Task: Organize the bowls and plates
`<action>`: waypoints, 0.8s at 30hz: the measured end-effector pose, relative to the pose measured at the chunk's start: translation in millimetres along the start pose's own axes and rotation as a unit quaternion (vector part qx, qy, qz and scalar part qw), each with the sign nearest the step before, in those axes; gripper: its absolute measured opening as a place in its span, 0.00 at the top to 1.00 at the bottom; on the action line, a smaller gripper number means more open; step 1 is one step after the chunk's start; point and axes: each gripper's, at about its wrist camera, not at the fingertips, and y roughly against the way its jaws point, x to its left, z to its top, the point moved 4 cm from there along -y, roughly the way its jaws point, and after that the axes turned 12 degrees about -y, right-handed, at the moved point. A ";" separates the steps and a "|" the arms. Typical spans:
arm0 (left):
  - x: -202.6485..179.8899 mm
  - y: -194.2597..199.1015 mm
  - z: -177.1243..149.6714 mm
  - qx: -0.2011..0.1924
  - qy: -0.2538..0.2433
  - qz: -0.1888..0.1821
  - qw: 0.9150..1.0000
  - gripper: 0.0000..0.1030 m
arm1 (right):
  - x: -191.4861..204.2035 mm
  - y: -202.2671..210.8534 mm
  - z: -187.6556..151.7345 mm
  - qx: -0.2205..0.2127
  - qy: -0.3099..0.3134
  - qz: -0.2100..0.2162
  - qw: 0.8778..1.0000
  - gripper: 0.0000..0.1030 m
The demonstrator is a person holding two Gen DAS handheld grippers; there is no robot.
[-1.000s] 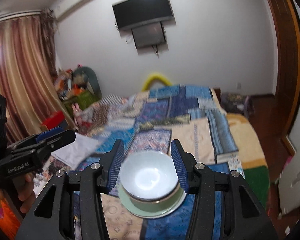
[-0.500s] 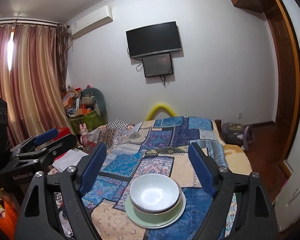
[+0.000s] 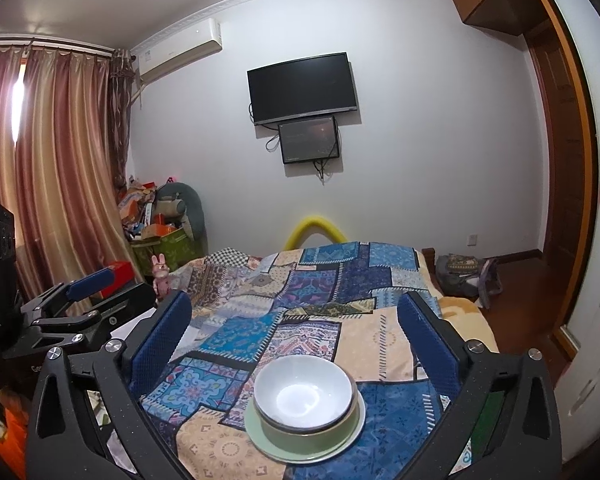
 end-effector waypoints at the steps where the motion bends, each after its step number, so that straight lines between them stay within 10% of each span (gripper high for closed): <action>1: 0.1 -0.6 -0.2 0.000 0.000 0.000 1.000 0.00 | -0.5 1.4 -1.1 0.000 0.001 0.000 1.000 0.00; 24: -1.0 -2.8 -1.2 0.002 -0.006 -0.002 1.000 0.00 | -0.9 2.2 -0.4 0.006 -0.001 0.004 1.000 0.00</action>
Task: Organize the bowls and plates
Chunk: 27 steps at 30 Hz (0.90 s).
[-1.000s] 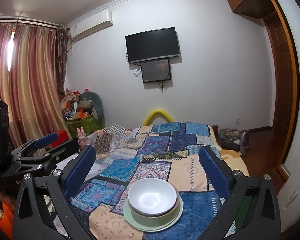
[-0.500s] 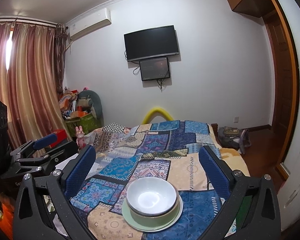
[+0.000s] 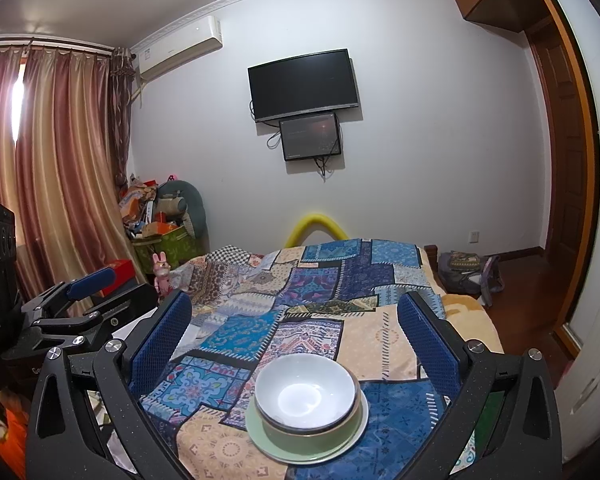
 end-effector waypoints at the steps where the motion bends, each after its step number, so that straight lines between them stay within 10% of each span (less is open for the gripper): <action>1: -0.1 -0.2 0.0 0.000 -0.001 0.000 1.000 0.00 | -0.4 -0.4 -0.4 0.000 0.000 0.000 1.000 0.00; 27: -2.7 -2.0 -1.5 -0.001 -0.006 -0.017 1.000 0.00 | 0.1 1.4 1.5 0.002 0.000 0.002 1.000 0.00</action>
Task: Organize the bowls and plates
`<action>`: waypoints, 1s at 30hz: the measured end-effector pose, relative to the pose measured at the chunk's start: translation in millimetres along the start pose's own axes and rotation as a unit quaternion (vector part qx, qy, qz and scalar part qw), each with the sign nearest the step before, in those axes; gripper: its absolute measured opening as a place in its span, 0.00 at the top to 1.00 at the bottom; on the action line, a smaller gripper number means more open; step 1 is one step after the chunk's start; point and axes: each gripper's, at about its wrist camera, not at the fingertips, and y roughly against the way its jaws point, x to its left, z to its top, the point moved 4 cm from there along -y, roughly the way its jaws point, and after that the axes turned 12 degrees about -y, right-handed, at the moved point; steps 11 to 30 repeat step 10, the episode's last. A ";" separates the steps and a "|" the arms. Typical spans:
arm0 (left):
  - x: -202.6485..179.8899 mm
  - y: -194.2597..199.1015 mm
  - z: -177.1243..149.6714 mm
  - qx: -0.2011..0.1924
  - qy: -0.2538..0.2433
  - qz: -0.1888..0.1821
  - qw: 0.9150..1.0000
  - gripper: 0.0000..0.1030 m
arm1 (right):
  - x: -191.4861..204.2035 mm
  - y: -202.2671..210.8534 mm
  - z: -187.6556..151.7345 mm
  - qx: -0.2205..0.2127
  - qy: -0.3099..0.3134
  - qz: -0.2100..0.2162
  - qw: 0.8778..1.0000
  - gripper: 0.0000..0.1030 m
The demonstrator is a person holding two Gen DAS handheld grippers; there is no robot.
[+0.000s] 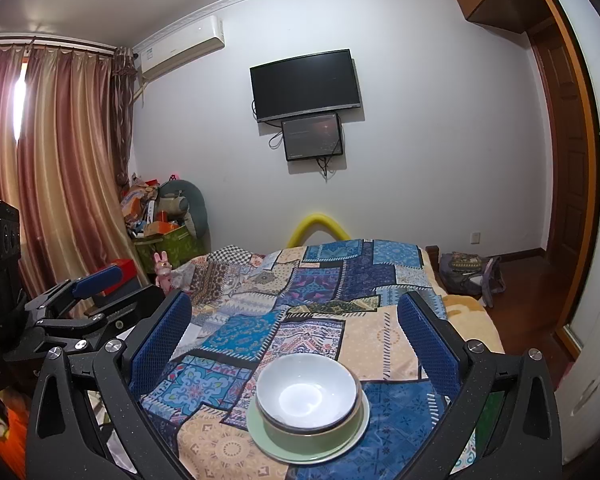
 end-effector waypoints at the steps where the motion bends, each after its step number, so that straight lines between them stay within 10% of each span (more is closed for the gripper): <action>1: -0.3 -0.3 -0.6 0.001 -0.001 0.000 1.000 0.00 | 0.2 -0.5 -0.4 0.001 0.000 0.000 1.000 0.00; 30: 0.6 -3.3 -4.0 0.006 0.008 -0.007 1.000 0.00 | 1.1 -5.9 -1.5 0.009 0.003 -0.001 1.000 0.00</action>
